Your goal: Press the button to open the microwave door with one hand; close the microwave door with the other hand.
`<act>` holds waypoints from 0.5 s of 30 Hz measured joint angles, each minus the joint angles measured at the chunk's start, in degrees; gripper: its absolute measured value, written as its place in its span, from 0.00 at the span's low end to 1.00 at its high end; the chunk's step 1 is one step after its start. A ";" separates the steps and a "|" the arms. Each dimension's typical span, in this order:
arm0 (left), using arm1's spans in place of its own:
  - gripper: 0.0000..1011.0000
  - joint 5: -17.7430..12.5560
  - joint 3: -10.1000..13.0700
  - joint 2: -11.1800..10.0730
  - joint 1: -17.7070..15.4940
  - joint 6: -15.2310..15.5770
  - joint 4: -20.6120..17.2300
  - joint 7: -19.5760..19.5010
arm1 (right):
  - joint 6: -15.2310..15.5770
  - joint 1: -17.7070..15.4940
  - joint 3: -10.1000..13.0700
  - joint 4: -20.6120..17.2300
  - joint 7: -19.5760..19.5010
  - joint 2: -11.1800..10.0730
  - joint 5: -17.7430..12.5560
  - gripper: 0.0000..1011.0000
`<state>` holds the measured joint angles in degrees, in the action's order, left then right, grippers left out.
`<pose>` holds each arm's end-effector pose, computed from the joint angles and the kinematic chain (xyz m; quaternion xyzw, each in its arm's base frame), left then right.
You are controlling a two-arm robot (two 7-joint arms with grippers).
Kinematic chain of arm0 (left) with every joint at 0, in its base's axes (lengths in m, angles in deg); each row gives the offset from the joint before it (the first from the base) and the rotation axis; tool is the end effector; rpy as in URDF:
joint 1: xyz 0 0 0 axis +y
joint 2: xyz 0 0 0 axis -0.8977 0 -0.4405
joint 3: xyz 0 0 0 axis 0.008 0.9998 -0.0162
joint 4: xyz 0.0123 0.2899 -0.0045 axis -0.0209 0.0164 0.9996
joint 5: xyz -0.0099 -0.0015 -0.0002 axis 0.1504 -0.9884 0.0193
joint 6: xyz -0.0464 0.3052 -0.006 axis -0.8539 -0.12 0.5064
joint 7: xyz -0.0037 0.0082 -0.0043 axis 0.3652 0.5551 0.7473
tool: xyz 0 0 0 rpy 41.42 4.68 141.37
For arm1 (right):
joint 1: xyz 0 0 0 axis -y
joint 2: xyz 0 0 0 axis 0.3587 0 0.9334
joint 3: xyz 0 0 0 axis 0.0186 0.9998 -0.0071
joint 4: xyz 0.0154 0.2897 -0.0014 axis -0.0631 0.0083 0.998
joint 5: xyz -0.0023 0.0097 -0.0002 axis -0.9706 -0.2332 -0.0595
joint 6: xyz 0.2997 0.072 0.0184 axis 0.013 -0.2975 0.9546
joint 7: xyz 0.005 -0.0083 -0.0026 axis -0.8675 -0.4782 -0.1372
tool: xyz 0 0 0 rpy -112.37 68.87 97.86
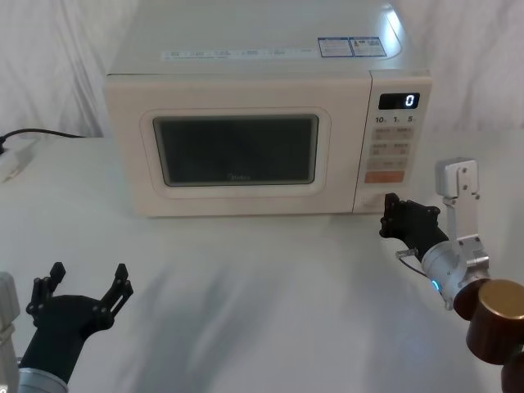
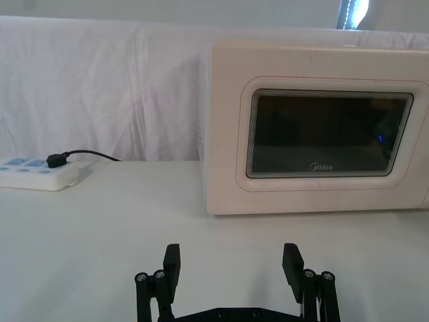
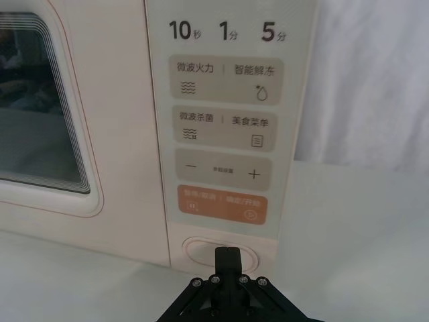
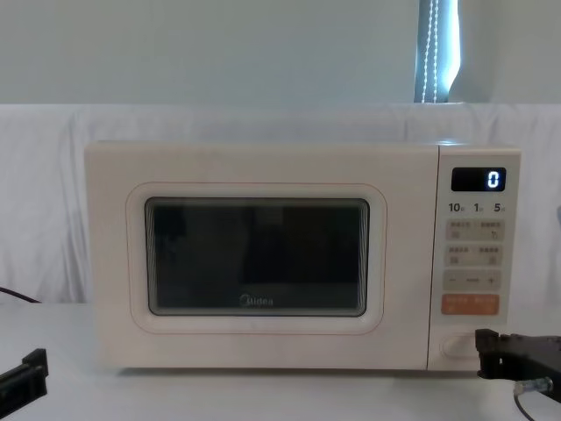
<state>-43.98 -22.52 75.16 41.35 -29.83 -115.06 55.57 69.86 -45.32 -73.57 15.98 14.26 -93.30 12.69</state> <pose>0.2529 0.0375 -0.2853 -0.0174 0.0064 0.6616 0.7496 0.4390 0.0044 -0.3114 -0.0305 0.0105 -0.6079 0.7934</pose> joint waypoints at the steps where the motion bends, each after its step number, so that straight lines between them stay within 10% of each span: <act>1: 0.99 0.00 0.00 0.00 0.00 0.00 0.00 0.00 | 0.03 0.14 -0.03 0.20 0.03 0.04 0.00 0.00; 15: 0.99 0.00 0.00 0.00 0.00 0.00 0.00 0.00 | -2.09 2.27 -0.06 4.55 0.24 1.02 -0.60 0.00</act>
<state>-43.98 -22.52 75.16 41.35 -29.83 -115.06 55.57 67.77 -43.05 -73.62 20.54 14.50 -92.28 12.09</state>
